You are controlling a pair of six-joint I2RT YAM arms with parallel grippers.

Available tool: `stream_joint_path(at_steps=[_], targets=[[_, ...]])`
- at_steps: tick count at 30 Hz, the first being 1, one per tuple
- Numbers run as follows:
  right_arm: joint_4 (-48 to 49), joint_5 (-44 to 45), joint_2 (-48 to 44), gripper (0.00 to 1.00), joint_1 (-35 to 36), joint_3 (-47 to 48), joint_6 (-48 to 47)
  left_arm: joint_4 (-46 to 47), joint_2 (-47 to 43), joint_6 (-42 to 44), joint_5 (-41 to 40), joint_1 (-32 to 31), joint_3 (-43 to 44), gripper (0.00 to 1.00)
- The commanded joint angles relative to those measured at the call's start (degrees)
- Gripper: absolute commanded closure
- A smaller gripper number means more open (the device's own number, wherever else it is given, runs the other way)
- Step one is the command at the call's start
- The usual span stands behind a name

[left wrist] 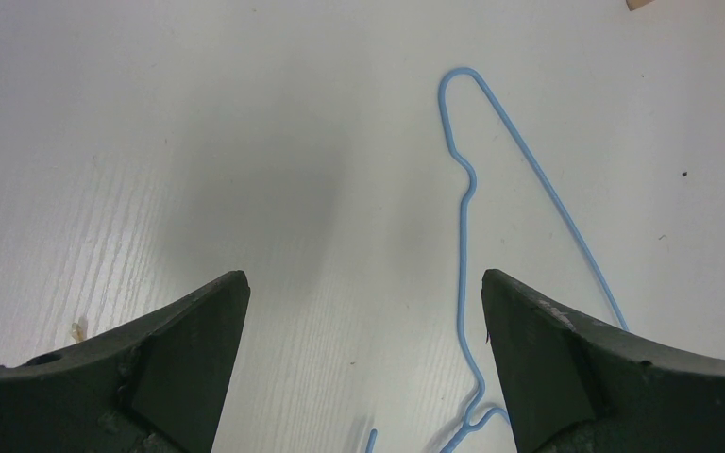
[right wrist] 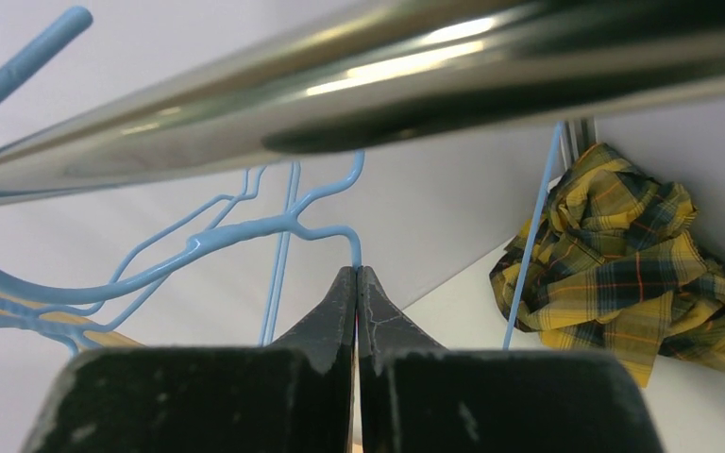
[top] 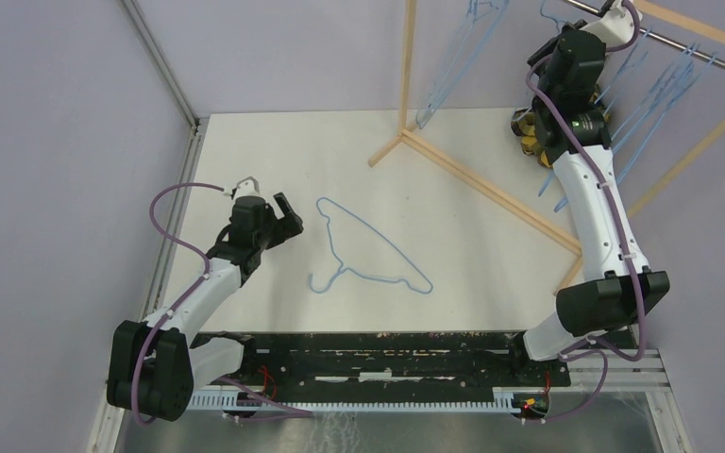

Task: Organize the hangers

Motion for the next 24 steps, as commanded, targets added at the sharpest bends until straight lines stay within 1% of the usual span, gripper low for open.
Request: stream_joint_path(at_steps=[1, 10, 11, 16, 17, 21, 24], targets=[[0.4, 1.7, -3.5, 0.97, -0.5, -1.3, 0.0, 3.0, -0.4, -2.7, 0.0, -0.3, 0.6, 0.00], [-0.9, 3.5, -4.8, 0.96, -1.2, -0.1, 0.0, 2.8, -0.8, -2.6, -0.7, -0.5, 0.6, 0.00], [-1.2, 3.9, -4.7, 0.95, -1.2, 0.1, 0.3, 2.8, -0.8, -2.5, -0.7, -0.5, 0.5, 0.00], [-2.2, 6.3, -6.0, 0.66, -1.2, -0.8, 1.9, 2.9, -0.6, -2.5, -0.6, -0.6, 0.5, 0.00], [-2.0, 6.7, -6.5, 0.62, -1.2, -1.5, 2.1, 3.0, -0.6, -2.6, -0.5, -0.6, 0.6, 0.00], [-1.4, 6.2, -9.4, 0.50, -1.3, -3.9, 2.0, 3.1, -0.1, -2.6, -0.2, -0.6, 0.6, 0.00], [-3.6, 4.2, -11.3, 0.45, -1.2, -3.3, 1.9, 3.1, -0.1, -2.6, -0.4, -0.6, 0.6, 0.00]])
